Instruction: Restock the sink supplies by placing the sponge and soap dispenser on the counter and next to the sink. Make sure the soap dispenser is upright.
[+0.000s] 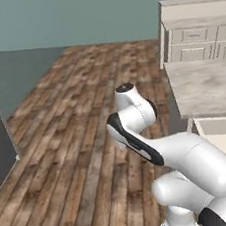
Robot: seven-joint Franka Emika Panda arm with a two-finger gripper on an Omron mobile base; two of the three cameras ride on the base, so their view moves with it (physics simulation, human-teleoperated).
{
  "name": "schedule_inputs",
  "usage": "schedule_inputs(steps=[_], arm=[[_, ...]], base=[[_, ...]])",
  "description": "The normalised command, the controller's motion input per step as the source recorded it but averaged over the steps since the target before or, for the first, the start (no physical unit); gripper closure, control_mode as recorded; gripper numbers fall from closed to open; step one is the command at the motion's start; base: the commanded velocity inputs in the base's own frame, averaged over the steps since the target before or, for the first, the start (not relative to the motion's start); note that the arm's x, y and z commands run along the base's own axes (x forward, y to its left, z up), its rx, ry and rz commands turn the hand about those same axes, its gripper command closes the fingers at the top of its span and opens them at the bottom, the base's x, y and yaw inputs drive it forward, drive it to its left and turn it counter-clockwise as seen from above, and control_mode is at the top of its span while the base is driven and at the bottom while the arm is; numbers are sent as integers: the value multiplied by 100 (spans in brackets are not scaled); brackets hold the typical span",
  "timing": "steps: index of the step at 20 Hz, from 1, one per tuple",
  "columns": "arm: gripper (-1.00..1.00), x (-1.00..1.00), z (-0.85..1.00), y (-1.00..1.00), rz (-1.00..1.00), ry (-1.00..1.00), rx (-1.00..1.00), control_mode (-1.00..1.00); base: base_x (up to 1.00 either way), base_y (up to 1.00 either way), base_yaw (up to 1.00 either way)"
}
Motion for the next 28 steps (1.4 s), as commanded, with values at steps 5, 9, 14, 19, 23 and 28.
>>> schedule_inputs(steps=[5,9,14,19,23,28], arm=[[100,0,0,0,0,0,0,100],[100,0,0,0,0,0,0,100],[100,0,0,0,0,0,0,100],[100,0,0,0,0,0,0,100],[100,0,0,0,0,0,0,100],[100,0,0,0,0,0,0,100]], base=[[0,100,55],[6,88,59],[42,43,66],[61,22,67],[94,5,61],[100,0,55]])
